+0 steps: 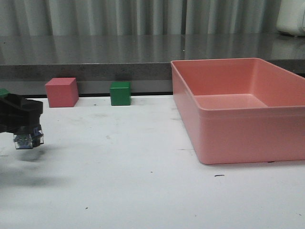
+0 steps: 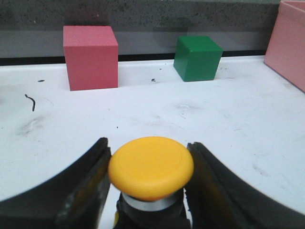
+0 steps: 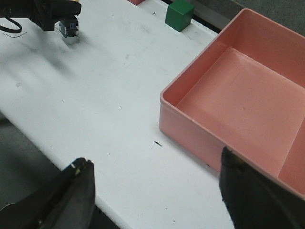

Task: Place and stand button with both arms
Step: 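Rotate the button cap-up and stand it on the table, release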

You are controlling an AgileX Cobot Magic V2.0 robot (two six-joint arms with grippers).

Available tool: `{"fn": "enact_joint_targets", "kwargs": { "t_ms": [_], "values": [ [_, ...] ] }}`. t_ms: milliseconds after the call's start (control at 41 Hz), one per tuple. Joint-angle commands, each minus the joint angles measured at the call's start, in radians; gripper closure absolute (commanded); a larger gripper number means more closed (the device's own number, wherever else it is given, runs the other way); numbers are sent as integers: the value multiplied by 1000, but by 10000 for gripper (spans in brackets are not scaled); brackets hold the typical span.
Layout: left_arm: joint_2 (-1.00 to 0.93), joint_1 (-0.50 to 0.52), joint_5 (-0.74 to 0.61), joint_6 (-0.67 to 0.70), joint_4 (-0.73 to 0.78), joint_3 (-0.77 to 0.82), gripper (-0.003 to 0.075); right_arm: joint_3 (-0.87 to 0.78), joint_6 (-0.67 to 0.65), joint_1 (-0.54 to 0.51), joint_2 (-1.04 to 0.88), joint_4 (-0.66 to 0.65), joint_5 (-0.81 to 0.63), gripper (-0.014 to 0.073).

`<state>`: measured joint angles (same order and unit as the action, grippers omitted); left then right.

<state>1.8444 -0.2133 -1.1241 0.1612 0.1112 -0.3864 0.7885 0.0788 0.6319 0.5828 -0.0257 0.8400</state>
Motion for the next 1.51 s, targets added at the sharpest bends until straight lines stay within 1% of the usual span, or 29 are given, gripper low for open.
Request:
{"fn": "enact_joint_targets", "kwargs": {
  "t_ms": [0, 537, 805, 878, 1000, 1098, 1146, 1341, 1488],
  "values": [
    [-26, 4, -244, -1, -17, -19, 440, 22, 8, -4, 1, -3, -67, 32],
    [36, 4, -244, -11, -15, -57, 435, 22, 8, -4, 1, -3, -67, 32],
    [36, 4, -244, -11, 36, -46, 428, 22, 8, -4, 1, -3, -67, 32],
    [36, 4, -244, -11, 36, -46, 381, 22, 8, -4, 1, -3, -67, 32],
    [36, 4, -244, -11, 36, -45, 251, 22, 8, -4, 1, -3, -67, 32],
    [36, 4, -244, -11, 36, -45, 178, 22, 8, -4, 1, -3, -67, 32],
    [34, 4, -244, -11, 36, -45, 164, 22, 8, -4, 1, -3, -67, 32],
    [-2, 4, -244, -11, 36, -20, 163, 22, 8, -4, 1, -3, -67, 32],
    [-66, 4, -242, -11, 36, 6, 163, 22, 8, -4, 1, -3, -67, 32]
  ]
}}
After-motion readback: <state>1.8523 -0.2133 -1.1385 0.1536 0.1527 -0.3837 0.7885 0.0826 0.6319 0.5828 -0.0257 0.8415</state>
